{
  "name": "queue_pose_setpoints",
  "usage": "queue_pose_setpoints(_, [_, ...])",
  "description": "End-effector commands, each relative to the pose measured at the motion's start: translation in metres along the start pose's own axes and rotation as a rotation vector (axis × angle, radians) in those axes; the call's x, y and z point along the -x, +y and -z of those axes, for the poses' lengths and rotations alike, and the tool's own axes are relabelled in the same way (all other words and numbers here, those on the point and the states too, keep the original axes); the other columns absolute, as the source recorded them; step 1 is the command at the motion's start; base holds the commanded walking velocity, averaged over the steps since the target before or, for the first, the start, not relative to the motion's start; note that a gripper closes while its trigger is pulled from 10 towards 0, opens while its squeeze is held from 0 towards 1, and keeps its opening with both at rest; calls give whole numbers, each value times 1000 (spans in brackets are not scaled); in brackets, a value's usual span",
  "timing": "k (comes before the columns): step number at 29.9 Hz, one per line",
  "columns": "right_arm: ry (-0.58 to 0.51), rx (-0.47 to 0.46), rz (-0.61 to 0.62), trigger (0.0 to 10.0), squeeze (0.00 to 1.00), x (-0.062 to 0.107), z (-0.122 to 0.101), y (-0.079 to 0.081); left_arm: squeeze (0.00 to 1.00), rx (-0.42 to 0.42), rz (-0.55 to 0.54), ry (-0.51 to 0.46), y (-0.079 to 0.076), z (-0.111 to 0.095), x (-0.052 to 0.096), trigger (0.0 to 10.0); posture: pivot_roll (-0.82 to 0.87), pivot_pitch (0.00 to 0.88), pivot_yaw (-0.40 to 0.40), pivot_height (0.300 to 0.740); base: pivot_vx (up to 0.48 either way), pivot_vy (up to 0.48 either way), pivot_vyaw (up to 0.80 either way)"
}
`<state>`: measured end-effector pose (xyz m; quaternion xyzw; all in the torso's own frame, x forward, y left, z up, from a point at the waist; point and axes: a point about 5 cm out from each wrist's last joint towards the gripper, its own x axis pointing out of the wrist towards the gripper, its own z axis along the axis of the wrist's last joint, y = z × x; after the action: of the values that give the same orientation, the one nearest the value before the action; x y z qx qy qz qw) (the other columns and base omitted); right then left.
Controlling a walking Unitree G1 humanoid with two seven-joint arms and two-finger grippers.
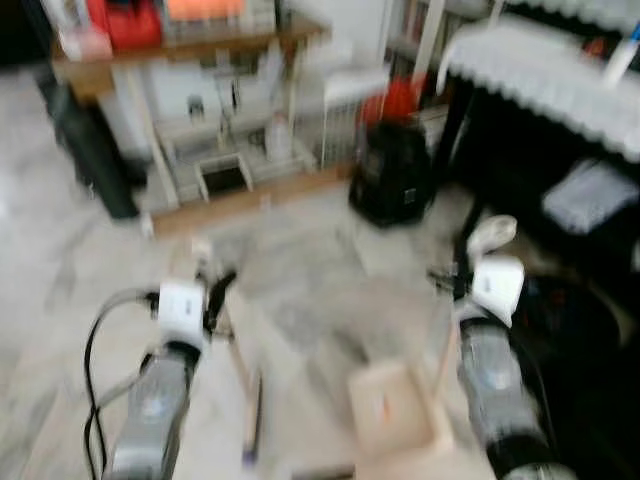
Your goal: Sweep floor
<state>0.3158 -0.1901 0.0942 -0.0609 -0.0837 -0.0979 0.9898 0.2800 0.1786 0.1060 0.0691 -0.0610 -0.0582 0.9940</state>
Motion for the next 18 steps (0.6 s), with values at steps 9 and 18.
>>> queue_pose_setpoints(9, [144,60,62,10000,0,2,22,-13,0,-38,12,7,6,-2,-2,10000,31,25,8,740,0,0,0])
queue_pose_setpoints(18, [197,99,76,10000,0,6,31,-17,0,-43,39,65,6,6,3,10000,39,50,7,740,0,0,0])
